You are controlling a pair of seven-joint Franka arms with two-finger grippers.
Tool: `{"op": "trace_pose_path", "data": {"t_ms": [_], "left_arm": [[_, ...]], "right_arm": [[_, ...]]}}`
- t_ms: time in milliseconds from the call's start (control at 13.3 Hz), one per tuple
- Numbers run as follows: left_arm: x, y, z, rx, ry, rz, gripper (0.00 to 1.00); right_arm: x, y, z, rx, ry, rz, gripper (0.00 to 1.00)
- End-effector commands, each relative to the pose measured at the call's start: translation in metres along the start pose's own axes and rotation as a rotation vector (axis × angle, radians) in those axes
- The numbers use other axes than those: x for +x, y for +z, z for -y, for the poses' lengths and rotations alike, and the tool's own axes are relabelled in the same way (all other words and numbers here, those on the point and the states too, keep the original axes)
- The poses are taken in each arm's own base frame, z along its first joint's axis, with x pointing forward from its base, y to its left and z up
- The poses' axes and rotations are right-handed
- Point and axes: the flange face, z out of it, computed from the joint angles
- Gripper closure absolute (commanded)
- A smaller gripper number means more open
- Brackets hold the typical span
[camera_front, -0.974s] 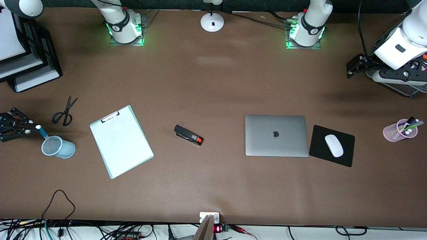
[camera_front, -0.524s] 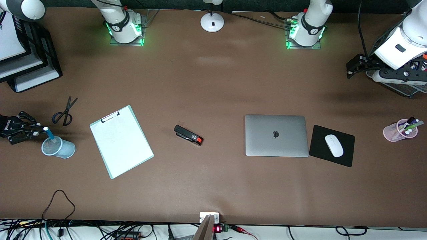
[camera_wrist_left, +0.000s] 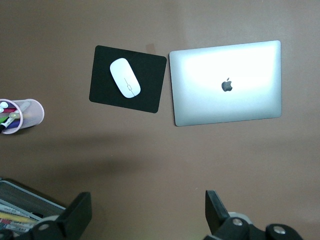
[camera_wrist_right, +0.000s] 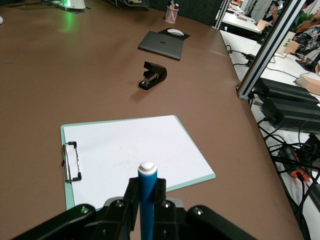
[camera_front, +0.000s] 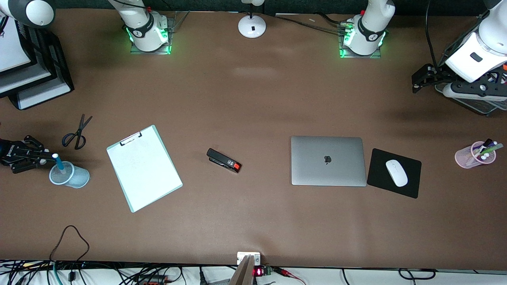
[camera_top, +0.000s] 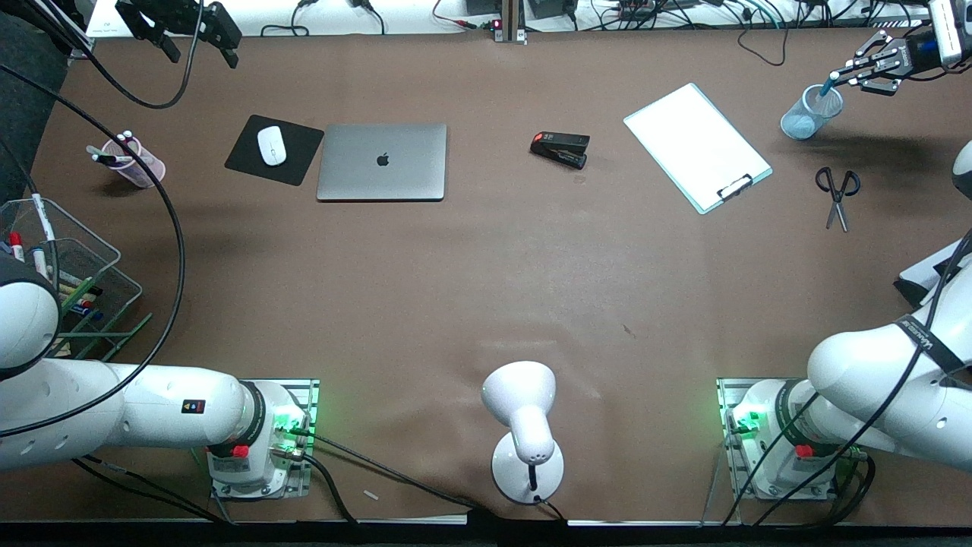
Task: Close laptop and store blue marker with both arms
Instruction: 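Lower the marker into the light blue cup and open the right gripper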
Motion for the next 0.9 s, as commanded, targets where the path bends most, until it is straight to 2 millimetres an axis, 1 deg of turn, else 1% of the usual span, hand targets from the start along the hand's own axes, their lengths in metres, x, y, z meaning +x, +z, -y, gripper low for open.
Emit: {"op": "trace_pose_path", "data": {"t_ms": [0, 375, 599, 824], "left_arm": [[-0.005, -0.006, 0.003, 0.016, 0.001, 0.004, 0.00], [-0.005, -0.006, 0.005, 0.016, -0.002, 0.005, 0.00], [-0.005, -0.007, 0.004, 0.018, -0.001, 0.003, 0.00], [-0.005, -0.007, 0.004, 0.016, 0.002, 0.003, 0.00]], "right_arm": [[-0.008, -0.006, -0.001, -0.034, -0.024, -0.009, 1.00], [-0.024, -0.004, 0.002, -0.058, -0.005, 0.016, 0.99], [-0.039, 0.005, 0.006, -0.061, 0.002, 0.015, 0.99], [-0.048, 0.009, 0.011, -0.060, 0.004, 0.014, 0.99]]}}
